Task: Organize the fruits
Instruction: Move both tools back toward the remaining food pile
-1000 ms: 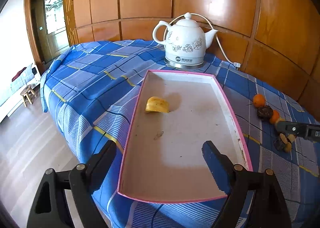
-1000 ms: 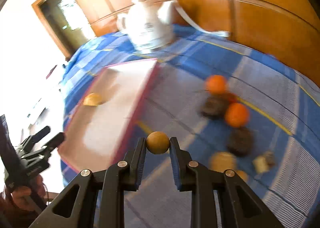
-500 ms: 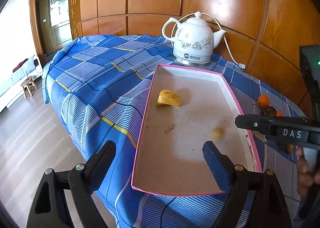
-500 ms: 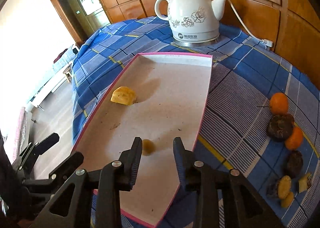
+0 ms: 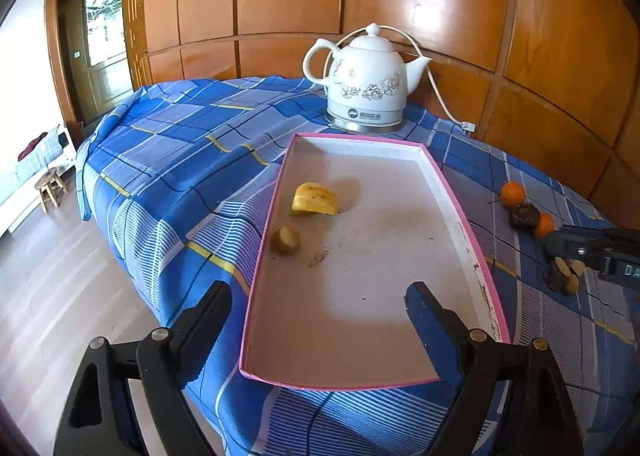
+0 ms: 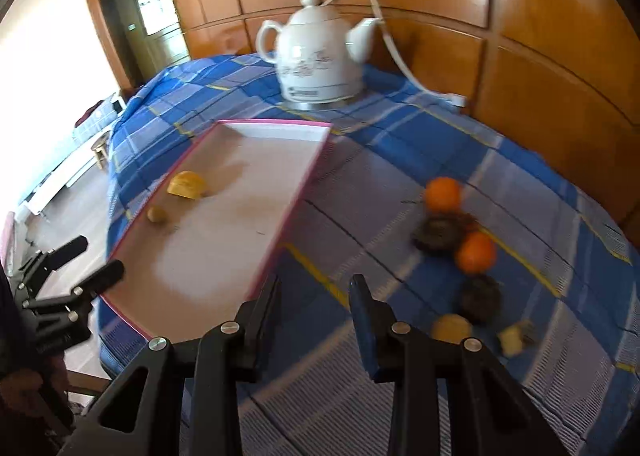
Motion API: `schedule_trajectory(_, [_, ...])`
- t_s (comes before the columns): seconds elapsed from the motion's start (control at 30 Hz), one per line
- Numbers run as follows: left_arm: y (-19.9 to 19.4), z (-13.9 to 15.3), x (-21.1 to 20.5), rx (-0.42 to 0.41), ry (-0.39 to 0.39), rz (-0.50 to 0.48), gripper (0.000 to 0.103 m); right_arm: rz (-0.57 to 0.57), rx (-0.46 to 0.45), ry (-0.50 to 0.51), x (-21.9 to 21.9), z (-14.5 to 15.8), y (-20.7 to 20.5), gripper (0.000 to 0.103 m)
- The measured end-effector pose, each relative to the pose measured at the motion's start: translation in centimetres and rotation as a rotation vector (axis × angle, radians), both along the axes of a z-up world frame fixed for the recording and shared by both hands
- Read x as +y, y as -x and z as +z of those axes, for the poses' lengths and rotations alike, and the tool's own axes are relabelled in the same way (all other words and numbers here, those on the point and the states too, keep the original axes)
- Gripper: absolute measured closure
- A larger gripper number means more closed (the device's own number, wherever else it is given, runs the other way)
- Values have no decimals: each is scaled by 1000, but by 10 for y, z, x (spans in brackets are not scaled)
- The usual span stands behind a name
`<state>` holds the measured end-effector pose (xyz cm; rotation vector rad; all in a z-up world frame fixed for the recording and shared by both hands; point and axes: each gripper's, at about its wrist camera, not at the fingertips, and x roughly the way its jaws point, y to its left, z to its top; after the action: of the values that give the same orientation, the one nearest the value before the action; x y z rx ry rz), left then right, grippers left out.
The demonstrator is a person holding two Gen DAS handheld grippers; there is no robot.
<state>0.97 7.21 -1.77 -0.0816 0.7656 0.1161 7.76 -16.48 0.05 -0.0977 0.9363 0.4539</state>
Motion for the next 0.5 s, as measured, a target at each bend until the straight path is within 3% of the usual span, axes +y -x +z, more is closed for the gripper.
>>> schedule_trajectory(0.5, [3, 5, -24, -1, -35, -66, 14, -174, -19, 49, -98, 11, 12, 68])
